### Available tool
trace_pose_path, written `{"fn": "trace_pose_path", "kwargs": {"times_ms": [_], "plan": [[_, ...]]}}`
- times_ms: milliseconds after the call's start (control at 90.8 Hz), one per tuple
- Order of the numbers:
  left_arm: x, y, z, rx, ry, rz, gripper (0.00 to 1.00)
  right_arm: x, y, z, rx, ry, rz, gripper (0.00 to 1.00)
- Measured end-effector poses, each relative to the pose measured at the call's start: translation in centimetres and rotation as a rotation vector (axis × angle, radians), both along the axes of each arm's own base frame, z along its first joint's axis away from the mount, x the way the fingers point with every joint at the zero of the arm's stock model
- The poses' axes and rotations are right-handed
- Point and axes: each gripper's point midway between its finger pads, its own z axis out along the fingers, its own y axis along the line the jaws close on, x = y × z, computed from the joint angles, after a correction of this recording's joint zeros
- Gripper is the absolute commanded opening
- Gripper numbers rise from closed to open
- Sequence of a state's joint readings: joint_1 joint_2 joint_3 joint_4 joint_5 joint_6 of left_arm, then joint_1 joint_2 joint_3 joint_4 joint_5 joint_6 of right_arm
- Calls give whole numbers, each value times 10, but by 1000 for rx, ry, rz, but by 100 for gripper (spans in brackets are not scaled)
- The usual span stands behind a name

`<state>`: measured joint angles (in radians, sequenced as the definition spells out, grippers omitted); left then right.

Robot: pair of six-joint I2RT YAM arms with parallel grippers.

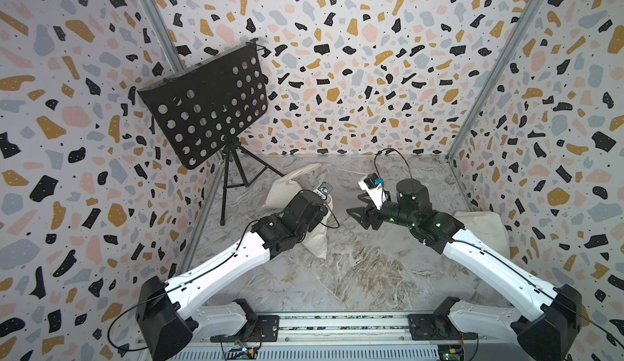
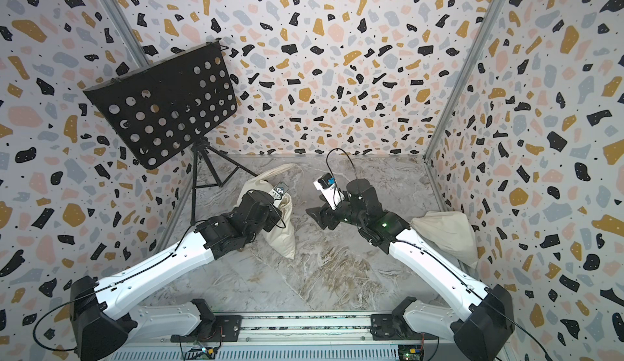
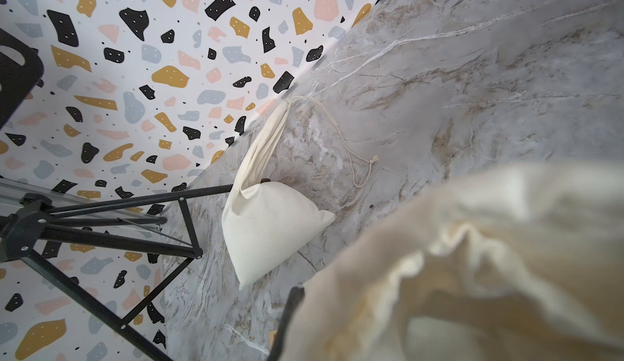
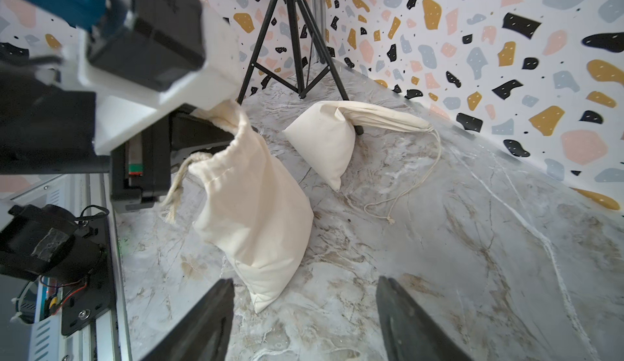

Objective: Close the soil bag
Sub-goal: Pick up the soil bag from the center of the board.

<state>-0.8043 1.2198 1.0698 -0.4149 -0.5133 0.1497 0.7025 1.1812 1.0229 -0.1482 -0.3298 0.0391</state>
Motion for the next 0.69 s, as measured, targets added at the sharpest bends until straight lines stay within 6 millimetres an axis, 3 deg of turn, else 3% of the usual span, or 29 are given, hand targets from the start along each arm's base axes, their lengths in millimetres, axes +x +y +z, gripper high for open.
{"fn": "trace_pose_path", "kwargs": {"times_ms": [231,462,595,694], "plan": [[4,6,2,-75,41,15,0,-9,29,-21,18,57,67,73],[13,35,14,-103,75,111,0,-1,73,-56,49,159,145,84],[17,49,26,-127,76,168,0,16,98,-65,59,181,153,86],[16,47,30,-172,90,166,0,41,112,-64,61,163,109,85]]}}
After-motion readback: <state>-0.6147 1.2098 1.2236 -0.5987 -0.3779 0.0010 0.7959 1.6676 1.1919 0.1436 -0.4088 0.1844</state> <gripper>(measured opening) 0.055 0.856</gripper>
